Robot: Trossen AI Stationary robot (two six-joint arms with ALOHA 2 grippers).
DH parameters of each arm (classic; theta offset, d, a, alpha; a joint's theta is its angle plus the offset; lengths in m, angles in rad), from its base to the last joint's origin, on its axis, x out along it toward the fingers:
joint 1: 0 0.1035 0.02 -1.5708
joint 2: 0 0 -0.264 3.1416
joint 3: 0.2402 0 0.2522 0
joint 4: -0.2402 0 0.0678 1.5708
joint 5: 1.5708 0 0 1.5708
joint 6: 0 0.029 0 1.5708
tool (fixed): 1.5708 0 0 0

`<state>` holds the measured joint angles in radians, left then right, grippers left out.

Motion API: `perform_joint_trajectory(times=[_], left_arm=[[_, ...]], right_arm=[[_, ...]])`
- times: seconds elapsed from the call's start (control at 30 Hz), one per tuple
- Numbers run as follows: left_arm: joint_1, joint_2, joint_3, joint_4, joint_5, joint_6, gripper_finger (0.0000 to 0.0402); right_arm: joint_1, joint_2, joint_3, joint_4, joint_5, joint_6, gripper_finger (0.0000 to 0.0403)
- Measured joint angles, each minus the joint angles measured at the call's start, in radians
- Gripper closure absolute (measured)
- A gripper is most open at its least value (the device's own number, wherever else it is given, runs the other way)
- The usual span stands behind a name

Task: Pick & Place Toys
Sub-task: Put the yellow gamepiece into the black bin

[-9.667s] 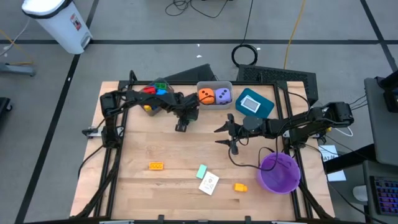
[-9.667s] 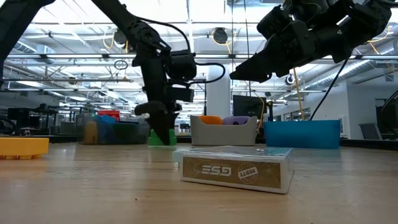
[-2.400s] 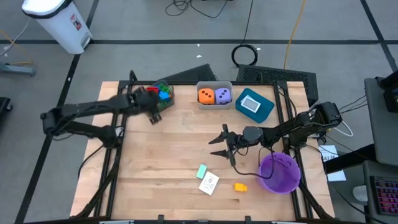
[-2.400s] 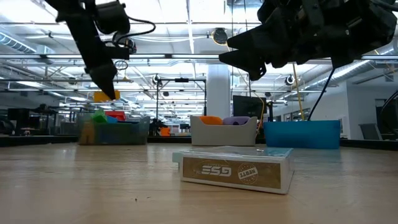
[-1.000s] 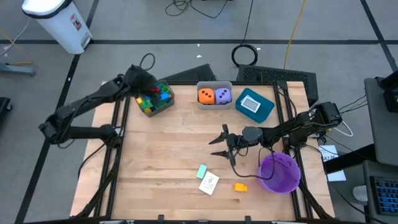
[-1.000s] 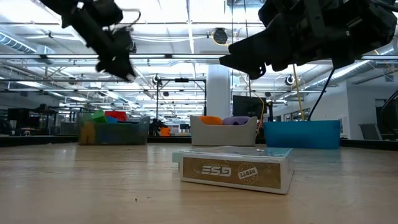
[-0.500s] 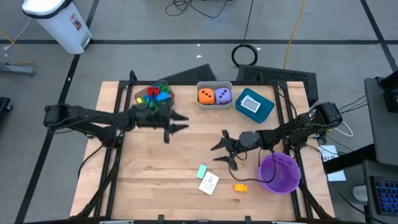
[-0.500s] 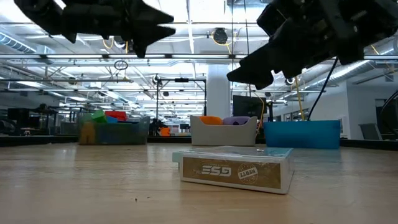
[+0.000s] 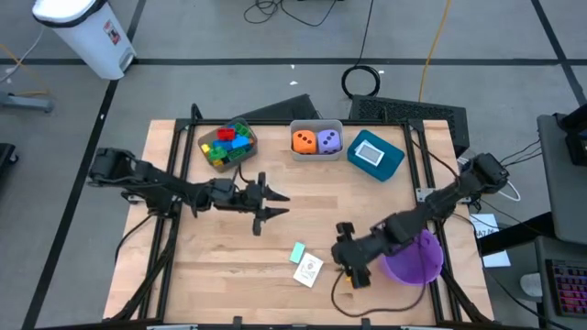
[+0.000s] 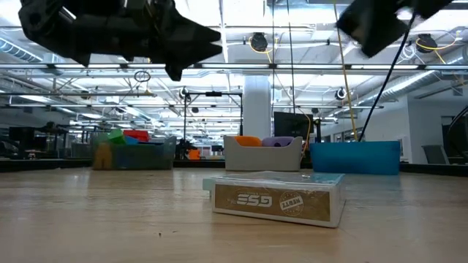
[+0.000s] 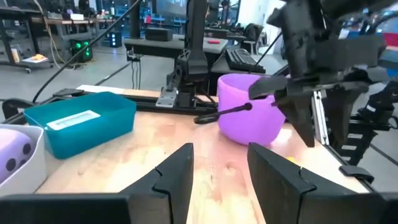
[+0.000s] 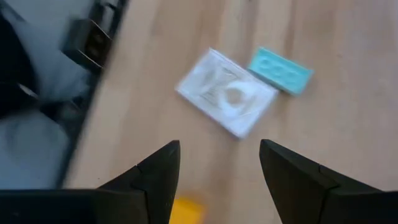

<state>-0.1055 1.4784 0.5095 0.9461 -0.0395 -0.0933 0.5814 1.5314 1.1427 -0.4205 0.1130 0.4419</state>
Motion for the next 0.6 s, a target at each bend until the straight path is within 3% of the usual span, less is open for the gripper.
perform_joint_trajectory(times=[0.23, 0.47, 0.6], left_arm=[[0.0, 0.039, 0.007, 0.07, 0.001, -0.018, 0.0245], [-0.001, 0.039, 0.007, 0.073, 0.001, -0.044, 0.0245], [-0.002, 0.039, 0.006, 0.073, 0.002, -0.051, 0.0245]], right_arm=[[0.1, 0.064, -0.001, -0.047, 0.038, 0.304, 0.019], [0.109, 0.17, -0.001, -0.082, -0.136, 0.398, 0.019], [0.106, 0.196, 0.001, -0.119, -0.158, 0.406, 0.0191]])
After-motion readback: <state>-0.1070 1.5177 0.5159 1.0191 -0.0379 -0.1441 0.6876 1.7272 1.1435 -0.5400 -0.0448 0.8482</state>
